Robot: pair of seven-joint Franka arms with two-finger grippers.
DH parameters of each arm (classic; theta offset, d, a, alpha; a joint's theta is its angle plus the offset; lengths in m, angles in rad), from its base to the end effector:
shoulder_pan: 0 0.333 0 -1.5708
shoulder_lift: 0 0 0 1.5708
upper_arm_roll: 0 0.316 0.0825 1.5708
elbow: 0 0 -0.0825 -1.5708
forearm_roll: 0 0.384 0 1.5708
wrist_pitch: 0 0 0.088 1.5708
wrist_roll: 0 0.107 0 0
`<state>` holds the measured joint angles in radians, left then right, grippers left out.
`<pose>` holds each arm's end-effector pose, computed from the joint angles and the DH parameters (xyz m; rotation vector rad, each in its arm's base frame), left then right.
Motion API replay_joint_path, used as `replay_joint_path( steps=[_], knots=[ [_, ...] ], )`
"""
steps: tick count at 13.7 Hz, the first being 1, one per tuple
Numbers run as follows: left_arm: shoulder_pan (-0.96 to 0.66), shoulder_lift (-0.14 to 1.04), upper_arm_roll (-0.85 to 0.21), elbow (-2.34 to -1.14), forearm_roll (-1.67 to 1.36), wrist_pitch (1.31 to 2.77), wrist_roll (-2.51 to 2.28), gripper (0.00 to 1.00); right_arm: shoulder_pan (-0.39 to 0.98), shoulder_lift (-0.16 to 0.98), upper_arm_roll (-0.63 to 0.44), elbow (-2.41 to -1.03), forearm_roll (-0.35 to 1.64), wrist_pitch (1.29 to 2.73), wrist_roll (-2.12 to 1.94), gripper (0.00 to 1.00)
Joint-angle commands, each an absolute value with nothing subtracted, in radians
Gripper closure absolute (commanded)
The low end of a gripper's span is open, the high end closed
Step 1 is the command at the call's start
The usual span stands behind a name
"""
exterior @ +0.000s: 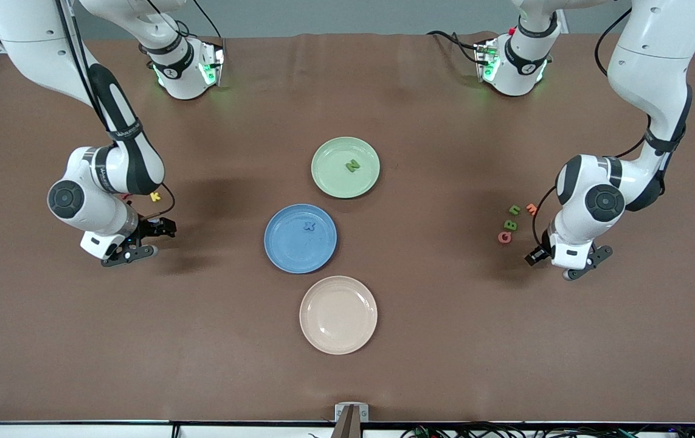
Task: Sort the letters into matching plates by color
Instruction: 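Grasp the green P with the left gripper while the right gripper grasps the blue E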
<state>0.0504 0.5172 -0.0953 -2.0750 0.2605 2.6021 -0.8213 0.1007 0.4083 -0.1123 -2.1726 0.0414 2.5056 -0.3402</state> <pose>0.5869 -0.0317 0.1775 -2.9452 -0.8571 -0.0797 0.5552 -0.0077 0.1970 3.0953 0.4709 -0.1171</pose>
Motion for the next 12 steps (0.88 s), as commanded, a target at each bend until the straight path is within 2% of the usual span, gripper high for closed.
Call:
replay_joint_path(
  steps=[1,3,5,6,8,10,12],
  knots=[
    [0.067,0.523,-0.101,-2.077,0.245,2.614,-0.821,0.45,0.029,0.379,-0.094,-2.203,0.023,2.522,-0.457,0.00],
    [0.071,0.523,-0.101,-2.077,0.245,2.614,-0.819,0.45,0.003,0.380,-0.094,-2.206,0.023,2.531,-0.508,0.01],
    [0.075,0.523,-0.101,-2.077,0.245,2.614,-0.819,0.54,-0.002,0.380,-0.092,-2.218,0.023,2.537,-0.509,0.05],
    [0.075,0.525,-0.101,-2.077,0.245,2.614,-0.819,0.65,0.000,0.382,-0.092,-2.227,0.023,2.546,-0.508,0.05],
    [0.074,0.523,-0.101,-2.077,0.245,2.614,-0.819,0.98,0.005,0.382,-0.091,-2.247,0.025,2.562,-0.508,0.06],
    [0.072,0.512,-0.101,-2.079,0.245,2.611,-0.819,1.00,0.009,0.382,-0.087,-2.263,0.025,2.563,-0.506,0.07],
    [0.071,0.480,-0.116,-2.079,0.245,2.602,-0.825,1.00,0.014,0.382,-0.087,-2.276,0.025,2.591,-0.506,0.14]
  ],
)
